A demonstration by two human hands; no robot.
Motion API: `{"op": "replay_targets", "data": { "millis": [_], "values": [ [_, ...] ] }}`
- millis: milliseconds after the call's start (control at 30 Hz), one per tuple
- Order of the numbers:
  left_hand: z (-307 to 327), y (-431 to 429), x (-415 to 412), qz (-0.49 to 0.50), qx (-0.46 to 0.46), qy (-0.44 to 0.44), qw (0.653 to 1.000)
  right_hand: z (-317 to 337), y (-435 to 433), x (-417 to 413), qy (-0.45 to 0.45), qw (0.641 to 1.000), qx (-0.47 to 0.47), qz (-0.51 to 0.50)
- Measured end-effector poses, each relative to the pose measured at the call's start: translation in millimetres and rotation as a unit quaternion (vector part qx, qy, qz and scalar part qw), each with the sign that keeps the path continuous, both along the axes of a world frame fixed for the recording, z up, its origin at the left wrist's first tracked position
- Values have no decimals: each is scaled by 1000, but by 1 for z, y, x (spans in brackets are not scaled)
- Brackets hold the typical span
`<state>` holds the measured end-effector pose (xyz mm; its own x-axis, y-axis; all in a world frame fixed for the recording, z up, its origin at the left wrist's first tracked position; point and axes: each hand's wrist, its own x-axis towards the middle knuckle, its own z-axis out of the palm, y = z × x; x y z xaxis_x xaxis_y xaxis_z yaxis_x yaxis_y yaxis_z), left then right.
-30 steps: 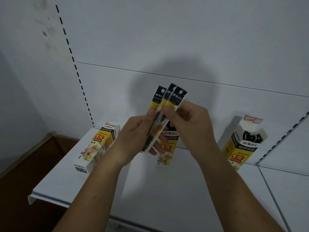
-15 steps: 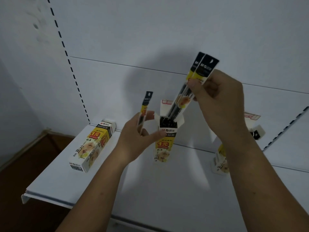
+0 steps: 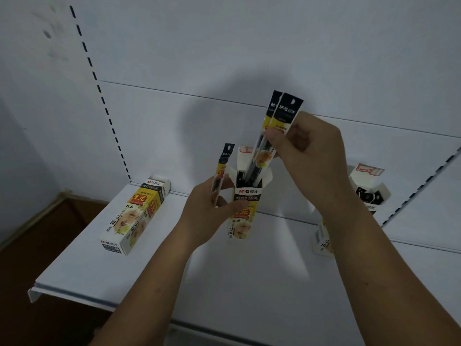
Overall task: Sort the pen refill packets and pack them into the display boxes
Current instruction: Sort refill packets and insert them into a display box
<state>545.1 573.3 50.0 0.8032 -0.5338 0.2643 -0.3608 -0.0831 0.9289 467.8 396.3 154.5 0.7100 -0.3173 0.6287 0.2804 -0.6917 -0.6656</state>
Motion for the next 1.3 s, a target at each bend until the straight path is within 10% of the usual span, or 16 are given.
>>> {"op": "replay_targets", "data": {
  "millis": [1300],
  "values": [
    [-6, 0, 4, -7, 2, -7, 1000, 19, -15, -15, -7, 998, -21, 63]
  ]
}}
